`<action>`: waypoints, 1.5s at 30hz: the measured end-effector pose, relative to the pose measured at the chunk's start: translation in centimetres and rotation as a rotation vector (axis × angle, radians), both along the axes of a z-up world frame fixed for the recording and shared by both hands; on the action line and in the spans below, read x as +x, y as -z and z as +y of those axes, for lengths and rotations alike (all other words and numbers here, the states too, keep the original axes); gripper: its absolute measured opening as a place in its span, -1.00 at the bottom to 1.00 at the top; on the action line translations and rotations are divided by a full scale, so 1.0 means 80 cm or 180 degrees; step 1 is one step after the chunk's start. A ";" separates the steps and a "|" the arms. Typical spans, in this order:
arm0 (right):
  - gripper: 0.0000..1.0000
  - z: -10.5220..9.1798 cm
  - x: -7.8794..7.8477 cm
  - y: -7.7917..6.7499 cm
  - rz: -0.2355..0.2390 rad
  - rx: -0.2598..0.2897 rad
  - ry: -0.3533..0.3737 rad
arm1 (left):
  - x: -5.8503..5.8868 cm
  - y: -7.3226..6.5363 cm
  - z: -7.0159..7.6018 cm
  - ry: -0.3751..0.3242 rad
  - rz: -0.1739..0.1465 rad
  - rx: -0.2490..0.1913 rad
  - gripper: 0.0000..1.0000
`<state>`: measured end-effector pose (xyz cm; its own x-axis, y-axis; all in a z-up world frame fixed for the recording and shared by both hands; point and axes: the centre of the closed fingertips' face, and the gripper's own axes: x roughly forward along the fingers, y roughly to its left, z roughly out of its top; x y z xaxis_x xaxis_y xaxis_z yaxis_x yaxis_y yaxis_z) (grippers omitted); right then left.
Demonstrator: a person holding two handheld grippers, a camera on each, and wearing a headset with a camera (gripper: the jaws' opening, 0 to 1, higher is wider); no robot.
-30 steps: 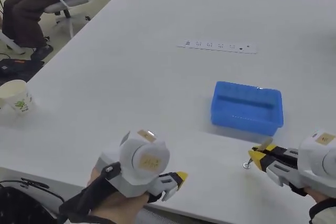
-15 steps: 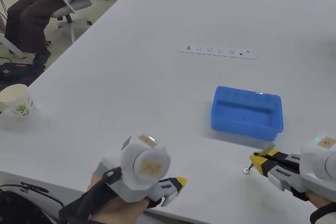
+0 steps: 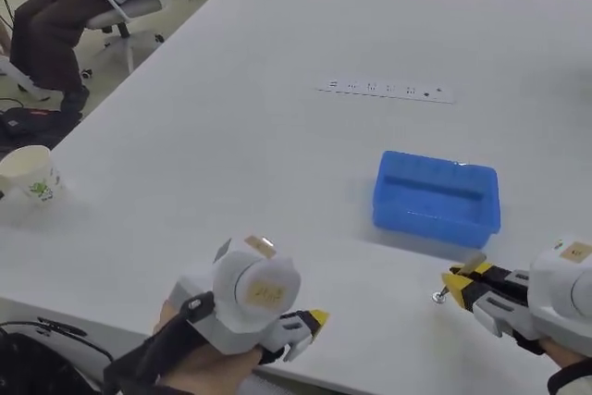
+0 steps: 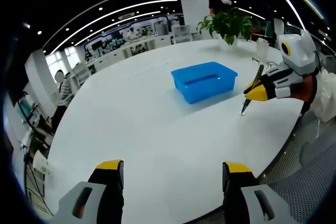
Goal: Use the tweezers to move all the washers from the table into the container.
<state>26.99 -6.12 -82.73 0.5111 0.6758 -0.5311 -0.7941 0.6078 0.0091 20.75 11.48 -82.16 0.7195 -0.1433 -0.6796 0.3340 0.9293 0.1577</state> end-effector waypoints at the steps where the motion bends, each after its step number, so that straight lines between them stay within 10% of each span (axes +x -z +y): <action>1: -0.93 0.000 0.000 -0.001 -0.0006 0.0002 0.0004 | 0.000 0.000 0.000 0.0001 -0.0002 0.0002 0.56; 45: -0.96 -0.002 0.006 0.004 -0.0048 0.0063 0.0033 | 0.000 0.002 0.004 -0.0028 0.0011 0.0050 0.49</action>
